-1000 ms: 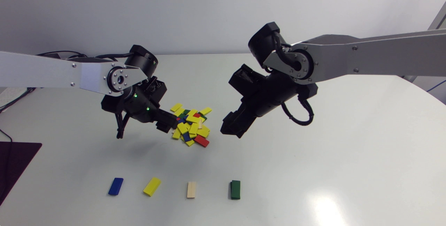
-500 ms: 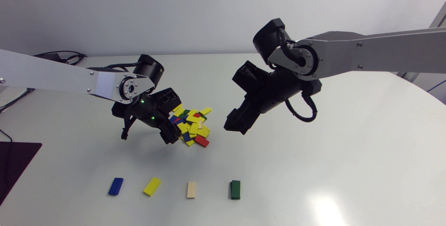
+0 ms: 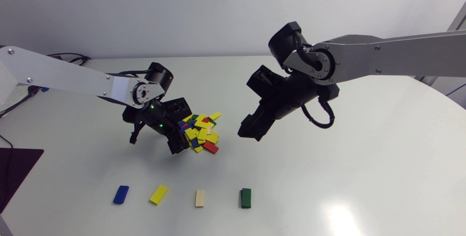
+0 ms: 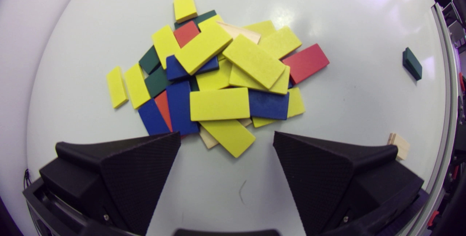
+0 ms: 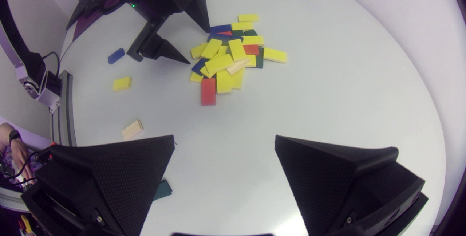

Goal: Take domino bricks one by one from the mixed stack on the table and place each onto the existing stack of the same color.

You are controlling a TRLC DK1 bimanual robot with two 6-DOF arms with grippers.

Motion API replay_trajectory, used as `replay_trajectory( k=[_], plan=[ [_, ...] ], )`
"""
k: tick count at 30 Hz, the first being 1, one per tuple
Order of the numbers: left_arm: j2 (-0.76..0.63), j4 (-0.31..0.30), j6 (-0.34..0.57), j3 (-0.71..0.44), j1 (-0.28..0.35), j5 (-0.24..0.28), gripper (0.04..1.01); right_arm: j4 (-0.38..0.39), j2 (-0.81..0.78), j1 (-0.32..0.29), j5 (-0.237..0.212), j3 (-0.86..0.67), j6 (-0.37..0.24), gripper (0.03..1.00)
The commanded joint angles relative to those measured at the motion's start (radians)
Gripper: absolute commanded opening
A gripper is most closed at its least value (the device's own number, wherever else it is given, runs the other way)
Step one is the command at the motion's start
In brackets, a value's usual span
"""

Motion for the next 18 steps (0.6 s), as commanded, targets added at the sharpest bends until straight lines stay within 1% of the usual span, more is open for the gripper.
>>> replay_trajectory(
  k=[1, 3, 8, 18],
  plan=[
    [0.024, -0.016, 0.031, 0.059, 0.006, 0.018, 0.920, -0.010, -0.011, -0.011, -0.012, -0.020, -0.027, 0.967],
    [0.033, -0.036, 0.031, 0.082, 0.005, 0.022, 0.920, -0.010, -0.007, -0.014, -0.012, -0.018, -0.030, 0.967],
    [0.061, -0.051, 0.033, 0.122, 0.005, 0.038, 0.918, -0.010, 0.004, -0.015, -0.015, -0.009, -0.030, 0.967],
    [0.081, -0.059, 0.050, 0.124, -0.001, 0.053, 0.918, -0.010, 0.022, -0.021, -0.015, 0.000, -0.030, 0.967]
  ],
)
